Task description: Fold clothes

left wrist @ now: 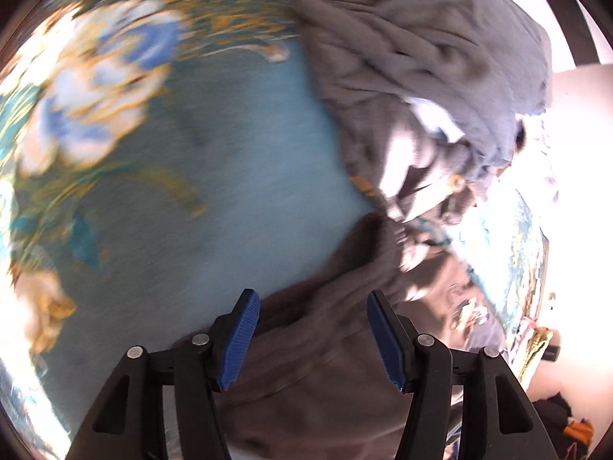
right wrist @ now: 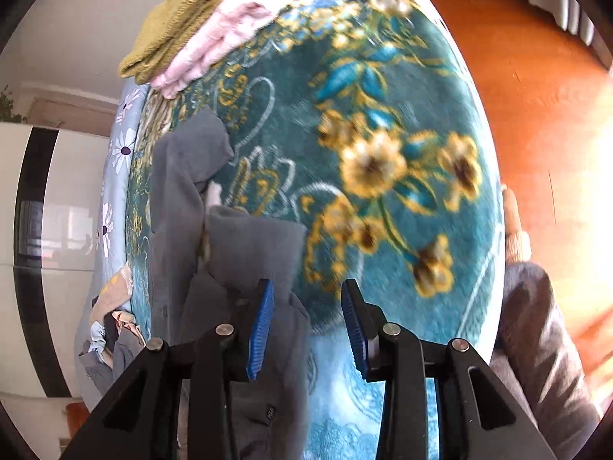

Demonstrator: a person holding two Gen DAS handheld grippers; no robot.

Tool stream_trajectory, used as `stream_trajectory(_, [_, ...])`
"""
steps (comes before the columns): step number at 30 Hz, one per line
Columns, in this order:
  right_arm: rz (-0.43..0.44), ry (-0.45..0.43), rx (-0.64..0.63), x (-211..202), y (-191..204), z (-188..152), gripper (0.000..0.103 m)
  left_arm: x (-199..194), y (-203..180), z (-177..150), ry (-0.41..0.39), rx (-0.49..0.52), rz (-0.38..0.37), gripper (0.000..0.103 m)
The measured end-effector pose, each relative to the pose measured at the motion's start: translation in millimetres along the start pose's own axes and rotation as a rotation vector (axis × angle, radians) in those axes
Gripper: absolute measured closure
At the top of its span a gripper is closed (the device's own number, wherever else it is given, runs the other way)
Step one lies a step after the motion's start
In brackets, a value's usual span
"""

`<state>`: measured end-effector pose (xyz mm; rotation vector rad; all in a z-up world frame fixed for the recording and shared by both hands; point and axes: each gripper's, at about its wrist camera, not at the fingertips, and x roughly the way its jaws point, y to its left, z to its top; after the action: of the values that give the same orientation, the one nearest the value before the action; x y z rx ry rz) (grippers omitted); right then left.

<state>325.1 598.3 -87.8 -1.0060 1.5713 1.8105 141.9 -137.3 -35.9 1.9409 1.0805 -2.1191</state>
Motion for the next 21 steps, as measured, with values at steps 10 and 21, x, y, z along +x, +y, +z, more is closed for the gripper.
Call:
stream_trajectory(10, [0.173,0.097,0.130,15,-19,-41,0.065,0,74,-71,0.096,-0.073,-0.108,0.034])
stream_trajectory(21, [0.144,0.094,0.077,19,8,-46,0.099,9,67,-76,0.080,-0.010,-0.058,0.033])
